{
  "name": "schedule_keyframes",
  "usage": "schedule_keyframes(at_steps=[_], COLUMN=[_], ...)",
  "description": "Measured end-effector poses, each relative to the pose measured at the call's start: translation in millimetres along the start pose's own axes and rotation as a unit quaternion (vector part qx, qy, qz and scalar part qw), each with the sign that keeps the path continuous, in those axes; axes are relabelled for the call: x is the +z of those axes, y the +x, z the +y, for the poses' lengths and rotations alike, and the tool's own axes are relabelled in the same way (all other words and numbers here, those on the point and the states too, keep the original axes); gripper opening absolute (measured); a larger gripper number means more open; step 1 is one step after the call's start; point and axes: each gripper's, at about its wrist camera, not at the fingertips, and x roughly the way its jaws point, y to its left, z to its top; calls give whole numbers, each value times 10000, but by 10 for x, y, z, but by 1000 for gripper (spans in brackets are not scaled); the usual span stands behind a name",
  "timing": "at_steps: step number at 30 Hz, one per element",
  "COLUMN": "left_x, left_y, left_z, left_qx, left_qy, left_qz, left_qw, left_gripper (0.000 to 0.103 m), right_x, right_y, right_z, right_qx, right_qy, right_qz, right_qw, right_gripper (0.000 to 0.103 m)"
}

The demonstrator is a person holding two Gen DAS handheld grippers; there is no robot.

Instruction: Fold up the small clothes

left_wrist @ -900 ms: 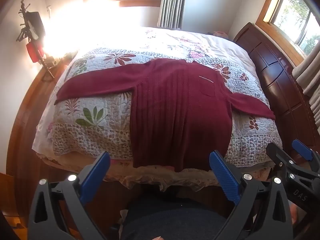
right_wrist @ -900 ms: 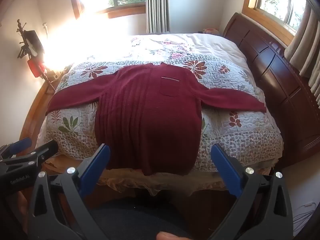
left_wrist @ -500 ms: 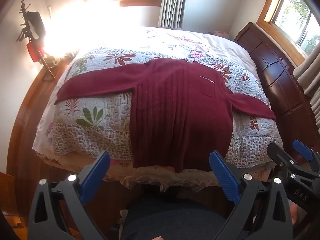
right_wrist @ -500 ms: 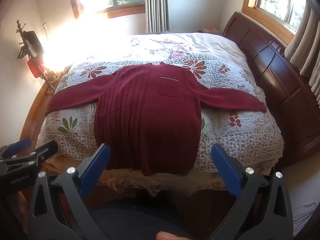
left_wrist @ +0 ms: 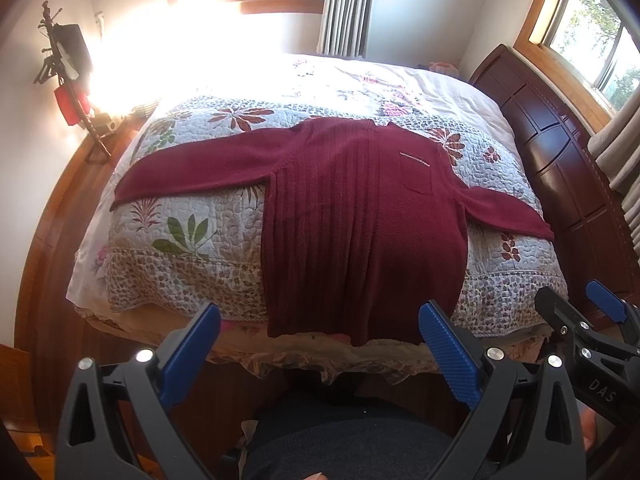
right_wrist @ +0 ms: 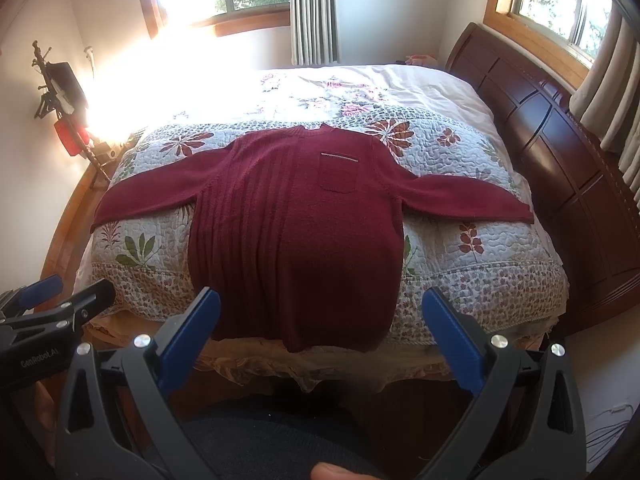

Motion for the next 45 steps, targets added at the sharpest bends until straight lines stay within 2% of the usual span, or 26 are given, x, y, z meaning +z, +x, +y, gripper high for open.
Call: schedule_keyframes(at_steps=[45], left_x=[102], left_y=[53], left_z=[51], left_qx=[75], left_qy=[-14], left_qz=[-8], left_qw=[10000], left_gripper=[99], right_x=[29], right_y=[62], right_z=[51], right_qx=[25], right_qy=[-21], right_qz=[44], right_qw=[10000], right_gripper=[100])
